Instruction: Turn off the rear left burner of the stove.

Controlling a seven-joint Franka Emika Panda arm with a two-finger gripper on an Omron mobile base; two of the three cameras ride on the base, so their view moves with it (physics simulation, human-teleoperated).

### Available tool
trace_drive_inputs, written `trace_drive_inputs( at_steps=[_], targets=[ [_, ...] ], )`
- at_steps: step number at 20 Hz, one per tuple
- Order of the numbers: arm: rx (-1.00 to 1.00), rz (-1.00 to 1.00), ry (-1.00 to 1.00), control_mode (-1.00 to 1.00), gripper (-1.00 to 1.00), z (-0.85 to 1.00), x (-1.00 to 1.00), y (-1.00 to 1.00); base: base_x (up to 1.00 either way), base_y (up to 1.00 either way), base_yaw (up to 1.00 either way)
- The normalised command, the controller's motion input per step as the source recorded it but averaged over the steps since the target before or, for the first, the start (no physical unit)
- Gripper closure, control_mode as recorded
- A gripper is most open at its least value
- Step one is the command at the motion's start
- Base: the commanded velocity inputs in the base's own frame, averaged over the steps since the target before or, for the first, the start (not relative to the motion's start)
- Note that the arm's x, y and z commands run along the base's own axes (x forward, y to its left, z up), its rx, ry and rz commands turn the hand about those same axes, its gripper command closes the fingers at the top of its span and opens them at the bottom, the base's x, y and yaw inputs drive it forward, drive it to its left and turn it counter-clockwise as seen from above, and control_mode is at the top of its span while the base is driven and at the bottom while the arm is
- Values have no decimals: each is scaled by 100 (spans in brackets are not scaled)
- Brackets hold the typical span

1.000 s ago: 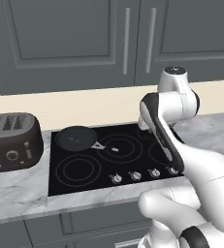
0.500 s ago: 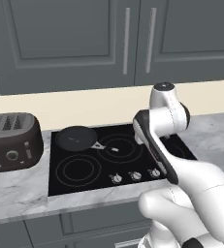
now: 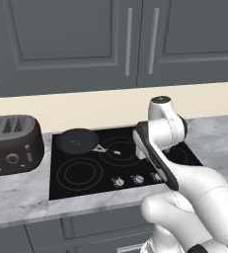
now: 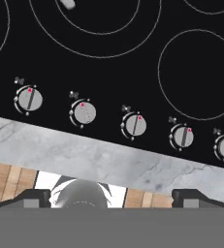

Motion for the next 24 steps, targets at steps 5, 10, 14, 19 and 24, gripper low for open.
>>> trace_drive_inputs(
  at_steps=[5, 10, 14, 19, 24],
  targets=[
    [0, 0, 15, -100, -100, -48, 3, 11, 0, 0, 0],
    [0, 0, 13, -100, -100, -48, 12, 6, 0, 0, 0],
    [0, 0, 6, -100, -100, -43, 18, 17, 0, 0, 0],
    [0, 0, 0, -100, -100, -25, 19, 4, 0, 0, 0],
    [0, 1, 0, -100, -100, -30, 16, 3, 0, 0, 0]
  ],
)
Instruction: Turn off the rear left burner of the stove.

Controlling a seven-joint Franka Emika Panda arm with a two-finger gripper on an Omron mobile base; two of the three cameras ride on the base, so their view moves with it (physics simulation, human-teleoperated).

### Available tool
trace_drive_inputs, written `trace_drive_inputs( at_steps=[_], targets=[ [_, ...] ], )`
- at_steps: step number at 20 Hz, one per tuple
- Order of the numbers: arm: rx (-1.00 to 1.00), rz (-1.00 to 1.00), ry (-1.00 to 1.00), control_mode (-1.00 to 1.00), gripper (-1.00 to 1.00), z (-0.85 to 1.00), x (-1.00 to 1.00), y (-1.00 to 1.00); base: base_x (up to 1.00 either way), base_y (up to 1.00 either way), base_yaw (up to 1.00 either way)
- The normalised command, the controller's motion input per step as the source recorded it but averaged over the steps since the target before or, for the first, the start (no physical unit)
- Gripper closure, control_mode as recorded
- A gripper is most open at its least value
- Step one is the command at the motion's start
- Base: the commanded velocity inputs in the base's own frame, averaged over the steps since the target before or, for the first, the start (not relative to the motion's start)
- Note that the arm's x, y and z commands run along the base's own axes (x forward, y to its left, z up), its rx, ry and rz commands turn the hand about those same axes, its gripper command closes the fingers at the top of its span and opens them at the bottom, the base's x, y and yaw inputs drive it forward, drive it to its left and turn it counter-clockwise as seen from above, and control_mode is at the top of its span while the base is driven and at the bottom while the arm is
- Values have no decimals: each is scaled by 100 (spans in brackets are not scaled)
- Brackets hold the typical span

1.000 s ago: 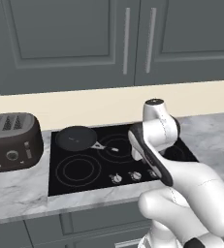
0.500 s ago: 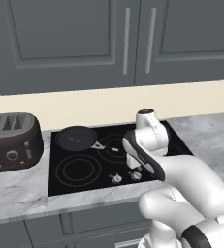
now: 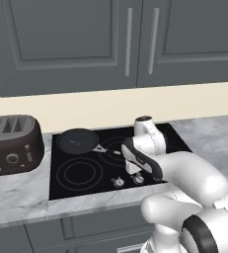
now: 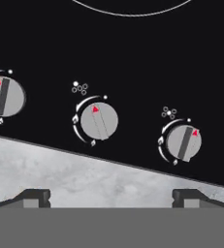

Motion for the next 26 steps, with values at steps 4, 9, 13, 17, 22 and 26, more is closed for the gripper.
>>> trace_drive_inputs(
  at_steps=[4, 9, 13, 17, 22, 26],
  targets=[
    [0, 1, 0, -100, -100, -34, 33, 7, 0, 0, 0],
    [0, 0, 0, -100, -100, -36, 42, 23, 0, 0, 0],
    [0, 0, 0, -100, -100, -24, 32, 25, 0, 0, 0],
    [0, 0, 0, -100, -100, -18, 5, 2, 0, 0, 0],
    [0, 0, 0, -100, -100, -9, 0, 0, 0, 0, 0],
    [0, 0, 0, -100, -100, 0, 0, -9, 0, 0, 0]
  ],
)
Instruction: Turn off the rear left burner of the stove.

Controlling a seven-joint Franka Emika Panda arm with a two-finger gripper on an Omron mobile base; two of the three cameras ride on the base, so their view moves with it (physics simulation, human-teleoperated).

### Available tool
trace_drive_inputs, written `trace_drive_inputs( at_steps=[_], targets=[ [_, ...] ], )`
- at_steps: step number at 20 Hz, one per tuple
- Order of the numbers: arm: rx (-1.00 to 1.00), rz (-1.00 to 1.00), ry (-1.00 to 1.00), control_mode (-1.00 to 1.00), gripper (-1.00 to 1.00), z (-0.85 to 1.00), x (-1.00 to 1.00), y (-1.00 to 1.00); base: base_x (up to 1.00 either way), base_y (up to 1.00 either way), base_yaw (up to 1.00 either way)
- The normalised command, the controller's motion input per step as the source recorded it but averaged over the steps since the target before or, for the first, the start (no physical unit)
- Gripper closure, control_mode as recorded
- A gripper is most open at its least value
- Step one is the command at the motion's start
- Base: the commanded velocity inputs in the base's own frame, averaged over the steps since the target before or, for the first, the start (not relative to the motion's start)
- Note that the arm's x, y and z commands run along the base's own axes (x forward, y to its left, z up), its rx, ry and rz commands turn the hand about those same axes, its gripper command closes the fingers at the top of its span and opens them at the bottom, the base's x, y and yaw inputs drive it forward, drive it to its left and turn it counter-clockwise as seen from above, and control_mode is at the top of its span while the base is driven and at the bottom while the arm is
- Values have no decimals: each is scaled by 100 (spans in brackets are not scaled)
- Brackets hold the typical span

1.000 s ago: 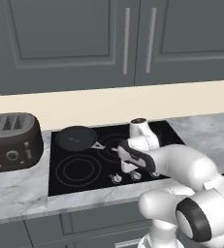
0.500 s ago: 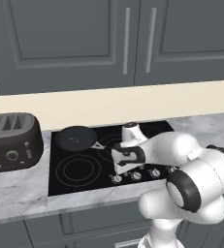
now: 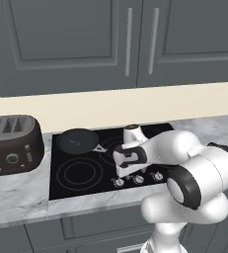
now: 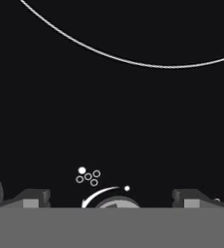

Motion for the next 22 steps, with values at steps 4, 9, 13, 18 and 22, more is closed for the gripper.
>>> trace_drive_inputs(
  at_steps=[4, 9, 13, 18, 22],
  targets=[
    [0, 0, 0, -100, -100, 0, -11, -3, 0, 0, 0],
    [0, 0, 0, -100, -100, -1, -6, -4, 0, 0, 0],
    [0, 0, 0, -100, -100, -1, 0, 0, 0, 0, 0],
    [0, 0, 0, -100, -100, 0, -1, 0, 0, 0, 0],
    [0, 0, 0, -100, -100, -6, -4, 0, 0, 0, 0]
  ],
)
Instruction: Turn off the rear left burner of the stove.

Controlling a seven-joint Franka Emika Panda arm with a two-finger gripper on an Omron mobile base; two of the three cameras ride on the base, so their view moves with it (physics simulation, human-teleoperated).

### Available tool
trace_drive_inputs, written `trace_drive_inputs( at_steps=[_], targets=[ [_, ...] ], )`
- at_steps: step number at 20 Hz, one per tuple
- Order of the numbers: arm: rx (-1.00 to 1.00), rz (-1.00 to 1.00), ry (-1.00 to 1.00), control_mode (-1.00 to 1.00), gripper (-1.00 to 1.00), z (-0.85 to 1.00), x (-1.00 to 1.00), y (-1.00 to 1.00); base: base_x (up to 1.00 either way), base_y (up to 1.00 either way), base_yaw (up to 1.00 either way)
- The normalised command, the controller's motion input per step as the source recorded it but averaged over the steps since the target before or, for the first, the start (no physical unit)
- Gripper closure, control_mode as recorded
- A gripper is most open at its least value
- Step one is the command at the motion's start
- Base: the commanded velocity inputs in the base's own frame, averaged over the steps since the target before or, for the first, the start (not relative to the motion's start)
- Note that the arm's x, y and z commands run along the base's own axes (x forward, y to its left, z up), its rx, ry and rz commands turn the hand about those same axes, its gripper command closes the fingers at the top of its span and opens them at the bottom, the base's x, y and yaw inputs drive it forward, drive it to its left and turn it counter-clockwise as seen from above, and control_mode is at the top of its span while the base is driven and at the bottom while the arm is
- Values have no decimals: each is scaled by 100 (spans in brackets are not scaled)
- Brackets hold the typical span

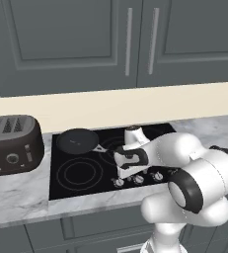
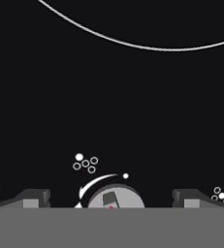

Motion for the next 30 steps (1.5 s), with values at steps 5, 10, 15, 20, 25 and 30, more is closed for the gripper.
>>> trace_drive_inputs(
  at_steps=[5, 10, 15, 20, 25, 30],
  targets=[
    [0, 0, 0, -100, -100, -16, -4, 0, 0, 0, 0],
    [0, 0, 0, -100, -100, -9, -8, 0, 0, 0, 0],
    [0, 0, 0, -100, -100, -1, -1, 0, 0, 0, 0],
    [0, 0, 0, -100, -100, 0, -13, -5, 0, 0, 0],
    [0, 0, 0, -100, 100, -3, -10, 0, 0, 0, 0],
    [0, 0, 0, -100, 100, -6, 0, 0, 0, 0, 0]
  ],
)
